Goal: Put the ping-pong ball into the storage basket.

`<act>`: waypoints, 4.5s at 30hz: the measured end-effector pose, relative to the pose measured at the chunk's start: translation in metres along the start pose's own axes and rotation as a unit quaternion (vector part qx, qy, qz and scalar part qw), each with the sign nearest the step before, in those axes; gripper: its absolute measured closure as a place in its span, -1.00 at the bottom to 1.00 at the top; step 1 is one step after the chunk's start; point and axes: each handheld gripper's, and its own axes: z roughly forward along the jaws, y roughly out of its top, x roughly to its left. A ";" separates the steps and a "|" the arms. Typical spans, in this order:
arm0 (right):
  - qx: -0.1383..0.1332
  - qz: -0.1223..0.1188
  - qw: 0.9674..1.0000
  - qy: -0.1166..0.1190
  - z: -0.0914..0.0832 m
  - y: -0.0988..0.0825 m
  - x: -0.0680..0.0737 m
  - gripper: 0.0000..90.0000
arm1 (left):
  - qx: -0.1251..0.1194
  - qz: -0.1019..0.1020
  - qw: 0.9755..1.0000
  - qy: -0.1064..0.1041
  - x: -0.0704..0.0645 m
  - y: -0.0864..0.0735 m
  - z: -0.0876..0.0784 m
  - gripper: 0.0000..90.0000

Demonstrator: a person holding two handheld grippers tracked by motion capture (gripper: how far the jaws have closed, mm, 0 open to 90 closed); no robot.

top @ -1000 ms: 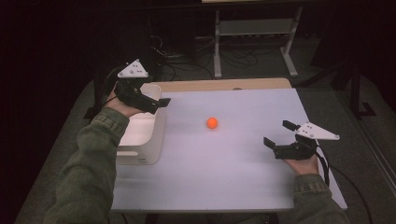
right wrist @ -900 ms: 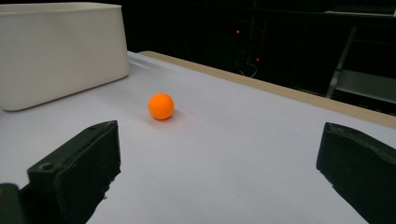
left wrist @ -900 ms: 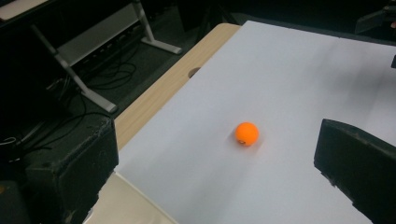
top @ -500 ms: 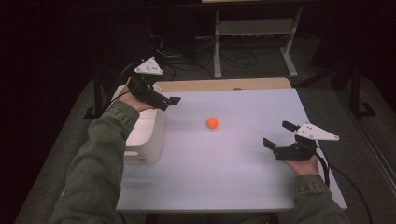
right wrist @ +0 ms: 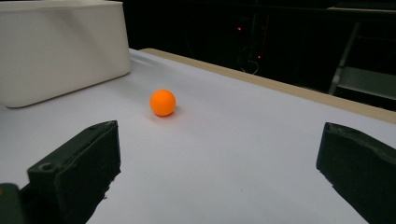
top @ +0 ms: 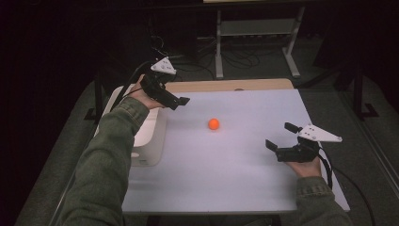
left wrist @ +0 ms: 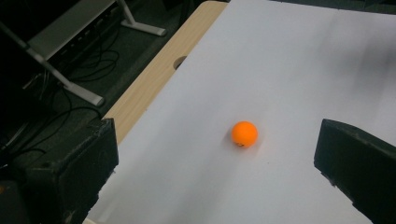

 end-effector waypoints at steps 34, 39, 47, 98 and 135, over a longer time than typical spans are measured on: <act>-0.009 -0.001 1.000 0.008 -0.003 0.002 0.001 -1.00 | 0.060 0.047 0.997 -0.034 -0.008 0.030 0.052 -1.00; -0.011 0.002 1.000 0.007 -0.003 0.002 0.001 -1.00 | 0.068 0.047 0.996 -0.035 -0.008 0.032 0.061 -1.00; -0.014 0.003 1.000 0.009 -0.003 0.002 0.000 -1.00 | 0.082 0.057 0.994 -0.036 -0.008 0.034 0.074 -1.00; -0.026 0.011 1.000 0.010 -0.009 0.002 -0.002 -1.00 | 0.140 0.093 0.984 -0.060 -0.021 0.026 0.151 -1.00; -0.033 0.014 0.999 0.010 -0.012 0.002 -0.005 -1.00 | 0.200 0.088 0.973 -0.080 -0.021 0.000 0.193 -1.00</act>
